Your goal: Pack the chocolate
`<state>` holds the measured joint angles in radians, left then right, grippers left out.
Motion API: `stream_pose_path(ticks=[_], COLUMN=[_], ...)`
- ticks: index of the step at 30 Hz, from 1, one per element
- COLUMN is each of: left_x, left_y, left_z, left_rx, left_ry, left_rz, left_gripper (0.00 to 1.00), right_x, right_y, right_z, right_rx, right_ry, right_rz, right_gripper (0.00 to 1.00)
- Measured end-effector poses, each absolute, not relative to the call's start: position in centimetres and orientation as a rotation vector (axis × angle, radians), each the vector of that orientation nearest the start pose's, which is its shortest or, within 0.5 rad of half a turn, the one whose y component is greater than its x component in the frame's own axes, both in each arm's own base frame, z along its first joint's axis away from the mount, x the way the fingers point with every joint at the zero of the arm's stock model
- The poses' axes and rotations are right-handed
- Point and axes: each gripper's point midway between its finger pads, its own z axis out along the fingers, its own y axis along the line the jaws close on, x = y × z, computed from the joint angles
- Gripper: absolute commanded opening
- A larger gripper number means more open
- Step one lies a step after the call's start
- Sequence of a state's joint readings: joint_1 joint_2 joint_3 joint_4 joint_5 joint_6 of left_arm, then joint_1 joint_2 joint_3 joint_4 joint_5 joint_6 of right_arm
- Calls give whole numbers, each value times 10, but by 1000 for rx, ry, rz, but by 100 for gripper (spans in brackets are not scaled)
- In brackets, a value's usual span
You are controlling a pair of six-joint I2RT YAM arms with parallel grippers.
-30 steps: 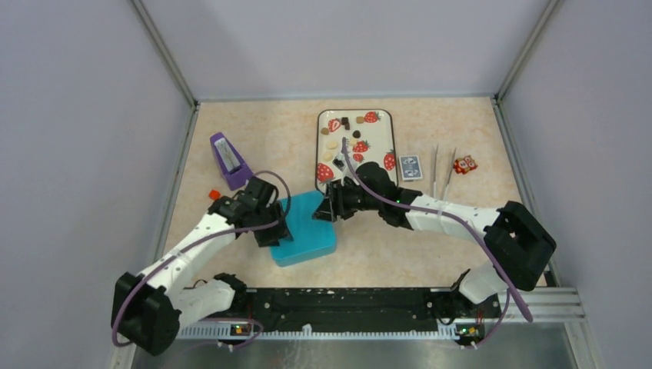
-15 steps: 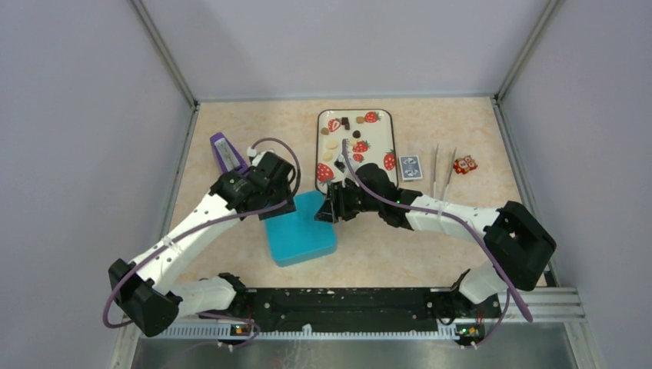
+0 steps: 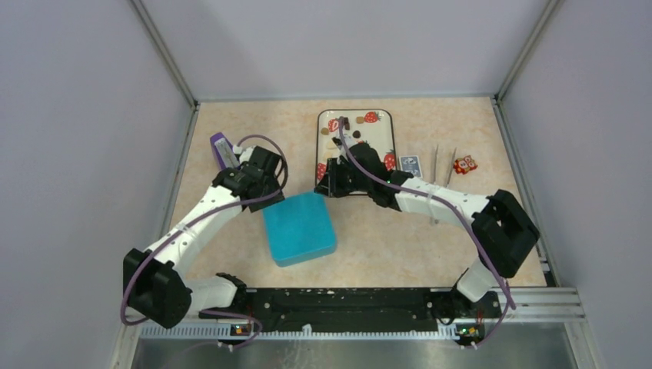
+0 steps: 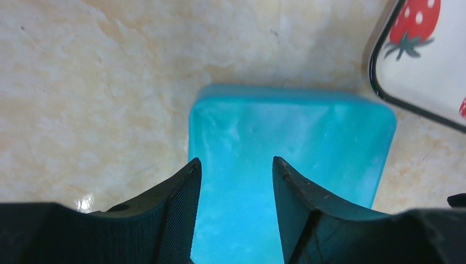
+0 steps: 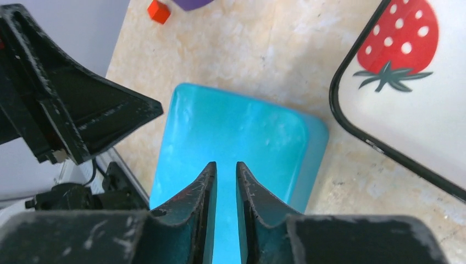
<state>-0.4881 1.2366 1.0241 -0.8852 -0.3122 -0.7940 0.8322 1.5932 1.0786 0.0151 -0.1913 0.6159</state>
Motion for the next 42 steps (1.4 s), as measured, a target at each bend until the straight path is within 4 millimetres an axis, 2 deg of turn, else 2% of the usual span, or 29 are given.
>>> stream_pose_path(ticks=[4, 7, 10, 11, 12, 14, 16, 19, 22, 26, 29, 35, 42], left_x=[272, 282, 282, 279, 274, 286, 287, 292, 304, 316, 315, 311, 315], left_y=[-90, -91, -95, -95, -95, -104, -106, -109, -112, -112, -108, -95, -62], left_z=[137, 133, 110, 95, 80, 87, 85, 98, 129, 180, 200, 198, 209], left_rx=[-536, -535, -531, -531, -536, -522, -515, -487, -449, -418, -408, -432, -511], left_ry=[2494, 2479, 2507, 2538, 2578, 2556, 2582, 2584, 2524, 2375, 2307, 2311, 2278], left_rz=[-55, -90, -114, -107, -95, -152, -151, -166, -199, -263, -275, -209, -107], left_gripper=[56, 56, 55, 55, 54, 55, 55, 57, 58, 60, 60, 64, 65], right_x=[285, 292, 293, 291, 296, 298, 299, 298, 298, 307, 315, 321, 320], right_y=[387, 393, 393, 398, 403, 404, 402, 394, 388, 388, 391, 395, 395], right_z=[153, 132, 87, 82, 86, 86, 87, 91, 107, 144, 157, 152, 148], right_rx=[-345, -346, -349, -348, -348, -356, -366, -379, -383, -377, -381, -453, -534], right_ry=[2243, 2287, 2382, 2394, 2378, 2380, 2383, 2396, 2376, 2291, 2259, 2284, 2320], right_rz=[1011, 983, 922, 959, 965, 950, 930, 884, 856, 855, 823, 604, 453], right_gripper=[14, 12, 10, 10, 10, 11, 11, 11, 12, 11, 11, 11, 11])
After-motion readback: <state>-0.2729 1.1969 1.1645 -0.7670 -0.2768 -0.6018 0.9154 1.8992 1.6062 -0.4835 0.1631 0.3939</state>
